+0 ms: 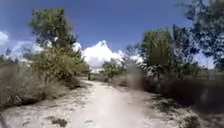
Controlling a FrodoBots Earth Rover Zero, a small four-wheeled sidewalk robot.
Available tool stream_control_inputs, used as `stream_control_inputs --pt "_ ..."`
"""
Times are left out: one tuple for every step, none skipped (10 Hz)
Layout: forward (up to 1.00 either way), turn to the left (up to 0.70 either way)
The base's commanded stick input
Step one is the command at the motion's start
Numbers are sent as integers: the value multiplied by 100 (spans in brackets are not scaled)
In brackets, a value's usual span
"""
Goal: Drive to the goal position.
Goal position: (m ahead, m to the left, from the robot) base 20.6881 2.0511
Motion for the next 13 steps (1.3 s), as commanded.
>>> stream_control_inputs --pt "44 2" --pt "44 2" --pt "44 2" --pt "44 2" --pt "44 2" --pt "44 2" --pt "44 2" --pt "44 2" --pt "44 2" --pt "44 2" --pt "44 2" --pt "44 2" --pt "44 2"
